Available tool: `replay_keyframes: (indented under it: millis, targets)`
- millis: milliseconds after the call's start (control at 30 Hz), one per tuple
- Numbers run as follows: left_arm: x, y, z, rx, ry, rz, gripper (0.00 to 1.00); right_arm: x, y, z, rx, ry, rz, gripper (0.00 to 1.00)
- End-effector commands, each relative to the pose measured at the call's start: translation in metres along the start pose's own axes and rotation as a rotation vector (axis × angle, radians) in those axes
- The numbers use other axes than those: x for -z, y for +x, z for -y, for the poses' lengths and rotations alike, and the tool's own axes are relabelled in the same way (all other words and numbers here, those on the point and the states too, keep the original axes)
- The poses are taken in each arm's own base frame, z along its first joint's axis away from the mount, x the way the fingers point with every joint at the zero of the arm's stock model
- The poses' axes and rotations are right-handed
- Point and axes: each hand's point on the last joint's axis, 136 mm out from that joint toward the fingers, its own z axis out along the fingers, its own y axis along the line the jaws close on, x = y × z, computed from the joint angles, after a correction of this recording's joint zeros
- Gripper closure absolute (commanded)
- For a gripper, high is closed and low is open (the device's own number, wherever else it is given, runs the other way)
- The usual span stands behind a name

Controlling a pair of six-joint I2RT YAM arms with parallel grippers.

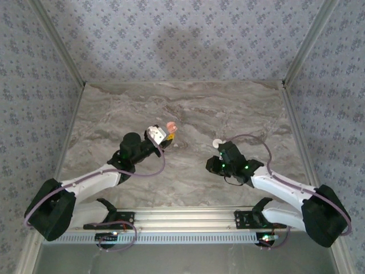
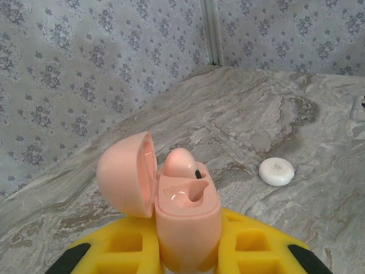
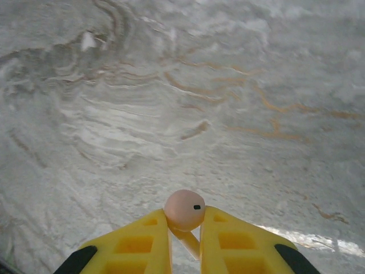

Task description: Insert the wireless bluetooth earbuds into the charging case

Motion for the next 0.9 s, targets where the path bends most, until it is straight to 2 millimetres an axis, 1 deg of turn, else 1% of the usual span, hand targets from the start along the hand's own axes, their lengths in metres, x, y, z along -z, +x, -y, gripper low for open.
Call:
replay_keyframes:
  millis: [0,233,400,467,533,667,800,867]
  targets:
    - [0.004,-0.006,-0.004,-0.017,-0.018,0.014,0.90,-0.007,0.012,0.021,-0.076,0.086,-0.031,0.83]
    - [0.005,-0.006,-0.008,-0.017,-0.030,0.014,0.91,-0.016,0.022,0.034,-0.118,0.125,-0.065,0.83]
    - [0.006,-0.006,-0.010,-0.016,-0.034,0.016,0.90,-0.019,0.030,0.041,-0.131,0.146,-0.088,0.82]
    - [0.007,-0.007,-0.011,-0.017,-0.036,0.017,0.90,-0.019,0.032,0.043,-0.134,0.152,-0.097,0.80]
    - [0.007,-0.007,-0.012,-0.017,-0.037,0.017,0.90,-0.018,0.032,0.042,-0.134,0.151,-0.099,0.75]
    - [0.007,-0.006,-0.013,-0.020,-0.039,0.015,0.90,-0.011,0.032,0.040,-0.134,0.164,-0.112,0.64]
    - [0.008,-0.007,-0.015,-0.024,-0.036,0.014,0.90,0.005,0.031,0.035,-0.115,0.189,-0.147,0.60]
    - [0.008,-0.008,-0.014,-0.025,-0.032,0.015,0.90,0.019,0.028,0.027,-0.069,0.199,-0.172,0.60]
